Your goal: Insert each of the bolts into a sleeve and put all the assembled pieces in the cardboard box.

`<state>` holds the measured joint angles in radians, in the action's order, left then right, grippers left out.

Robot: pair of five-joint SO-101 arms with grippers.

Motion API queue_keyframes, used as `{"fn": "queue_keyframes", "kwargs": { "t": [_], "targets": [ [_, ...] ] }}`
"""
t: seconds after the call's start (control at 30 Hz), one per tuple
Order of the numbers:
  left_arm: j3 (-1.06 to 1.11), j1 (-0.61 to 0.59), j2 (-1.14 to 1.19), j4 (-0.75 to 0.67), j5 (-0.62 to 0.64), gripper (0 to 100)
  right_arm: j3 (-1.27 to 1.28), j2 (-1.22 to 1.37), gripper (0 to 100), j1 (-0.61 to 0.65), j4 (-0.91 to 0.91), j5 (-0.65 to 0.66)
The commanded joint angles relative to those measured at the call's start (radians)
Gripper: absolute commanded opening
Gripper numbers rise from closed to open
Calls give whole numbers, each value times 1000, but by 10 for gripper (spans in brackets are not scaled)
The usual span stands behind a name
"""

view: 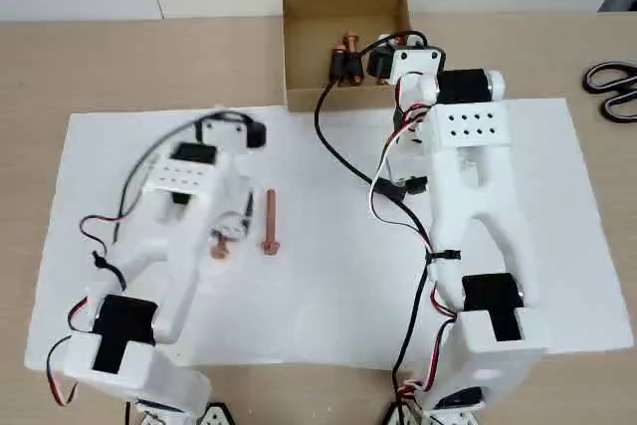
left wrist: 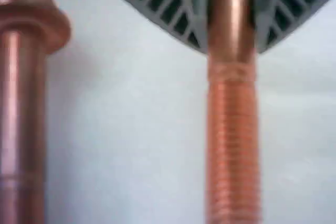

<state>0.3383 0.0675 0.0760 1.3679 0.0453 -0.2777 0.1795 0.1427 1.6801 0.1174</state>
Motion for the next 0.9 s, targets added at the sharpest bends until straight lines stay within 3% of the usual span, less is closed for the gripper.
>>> {"fn": "queue_keyframes", "kwargs": {
  "t": [0.0, 0.17, 0.4, 0.67, 0.87],
  "targets": [
    [-124, -32, -12, 71, -133, 6, -3, -64, 4, -8, 5, -2],
    [-254, -69, -12, 170, -413, 6, -3, -62, 4, -8, 4, -2],
    [-277, -74, -3, 195, -1062, 6, -3, -62, 4, -8, 2, -2],
    [-275, -66, 0, 130, -1326, 6, -3, -61, 4, -8, 2, -2],
    [-275, -64, 63, 54, -1363, 6, -3, -61, 4, -8, 2, -2]
  ]
}}
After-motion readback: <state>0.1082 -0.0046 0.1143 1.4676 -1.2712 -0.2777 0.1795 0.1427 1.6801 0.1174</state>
